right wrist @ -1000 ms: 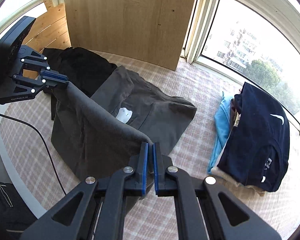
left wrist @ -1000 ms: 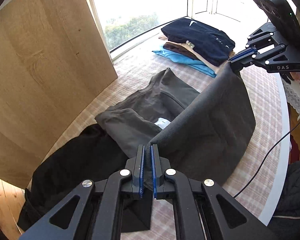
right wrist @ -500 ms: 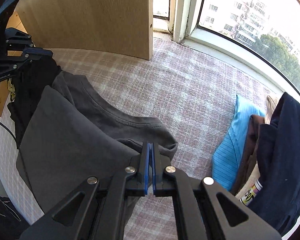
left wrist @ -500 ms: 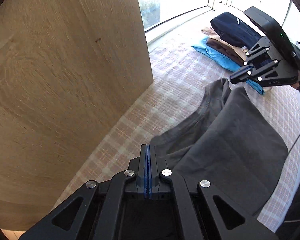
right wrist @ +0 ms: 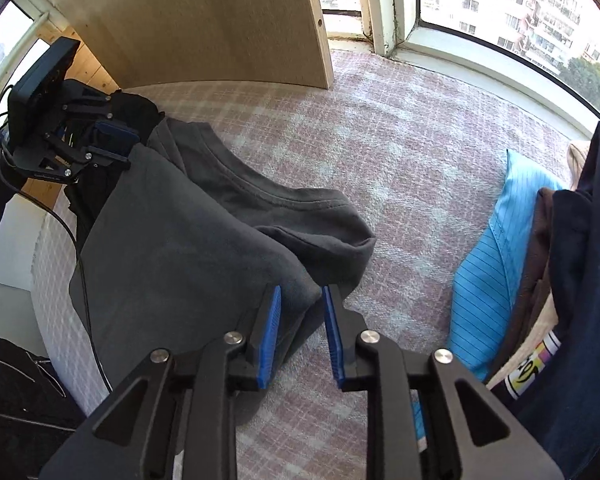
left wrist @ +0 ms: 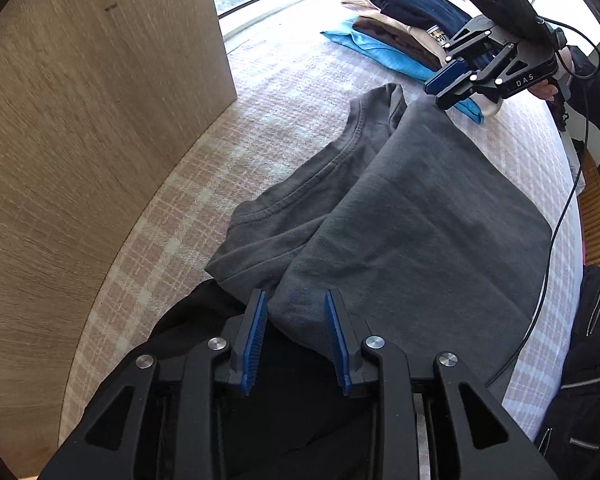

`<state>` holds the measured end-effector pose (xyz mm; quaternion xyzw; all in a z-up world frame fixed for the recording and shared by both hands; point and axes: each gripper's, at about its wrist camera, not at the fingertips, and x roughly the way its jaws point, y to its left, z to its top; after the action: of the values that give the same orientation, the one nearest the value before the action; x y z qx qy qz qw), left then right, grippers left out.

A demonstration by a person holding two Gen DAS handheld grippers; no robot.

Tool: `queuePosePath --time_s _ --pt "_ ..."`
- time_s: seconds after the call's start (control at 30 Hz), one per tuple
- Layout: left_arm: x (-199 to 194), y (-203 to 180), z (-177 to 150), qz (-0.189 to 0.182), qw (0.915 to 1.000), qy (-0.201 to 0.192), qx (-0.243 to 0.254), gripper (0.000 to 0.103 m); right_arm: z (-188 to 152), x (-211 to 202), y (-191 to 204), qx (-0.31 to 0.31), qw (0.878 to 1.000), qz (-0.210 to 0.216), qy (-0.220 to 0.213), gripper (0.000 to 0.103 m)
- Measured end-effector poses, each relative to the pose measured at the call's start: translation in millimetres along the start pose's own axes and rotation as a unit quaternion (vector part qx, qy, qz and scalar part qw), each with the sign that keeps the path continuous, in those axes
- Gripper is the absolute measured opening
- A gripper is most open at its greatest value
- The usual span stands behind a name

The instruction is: Fold clothes

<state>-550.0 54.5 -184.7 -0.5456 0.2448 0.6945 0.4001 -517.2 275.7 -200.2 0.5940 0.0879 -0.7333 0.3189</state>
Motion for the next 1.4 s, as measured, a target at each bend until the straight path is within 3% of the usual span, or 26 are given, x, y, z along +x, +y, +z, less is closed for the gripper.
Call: queuePosePath --time_s 0.23,0.33,0.5,0.57,0.6,0.73,0.9,0.97,1.07,1.4 --pt "8.1 2.9 0.5 -0.01 0.9999 0.008 -0.001 0.033 9.1 14.2 7.5 -0.05 0.999 0.008 0.016 0.039" --pt "12.9 4.0 -0.9 -0.014 0.9998 0.012 -0.002 0.033 14.5 28.8 6.0 -0.064 0.997 -0.001 0.036 0.039" --pt "17.0 2.8 -1.5 -0.014 0.9998 0.011 0.003 0.033 14.6 33.2 -5.6 -0.033 0.998 0.035 0.046 0.039" --pt "19.3 2.9 -0.7 -0.01 0.9998 0.013 0.006 0.033 12.4 30.1 -2.5 -0.038 0.998 0.04 0.042 0.036" --pt "20.9 3.1 0.2 -0.007 0.9998 0.016 0.008 0.033 12.2 29.5 -0.6 -0.041 0.997 0.042 0.041 0.028" --pt "22.8 2.1 4.9 -0.001 0.9998 0.019 0.012 0.034 11.2 28.9 8.7 -0.057 0.997 0.04 0.042 0.013" --pt "35.7 5.2 5.6 -0.015 0.999 0.038 0.015 0.037 10.6 26.2 12.3 -0.068 0.996 0.036 0.04 0.012" --pt "38.9 7.3 6.9 -0.018 0.9991 0.039 0.005 0.028 10.8 26.1 11.9 -0.069 0.996 0.032 0.039 0.011" --pt "32.3 2.7 6.4 0.004 0.9996 0.027 0.011 0.011 10.1 27.8 14.0 -0.075 0.996 0.021 0.038 0.009" --pt "-24.7 -16.0 -5.4 0.031 0.999 -0.031 -0.002 0.008 -2.5 -16.4 29.0 -0.075 0.997 0.012 -0.029 0.007"
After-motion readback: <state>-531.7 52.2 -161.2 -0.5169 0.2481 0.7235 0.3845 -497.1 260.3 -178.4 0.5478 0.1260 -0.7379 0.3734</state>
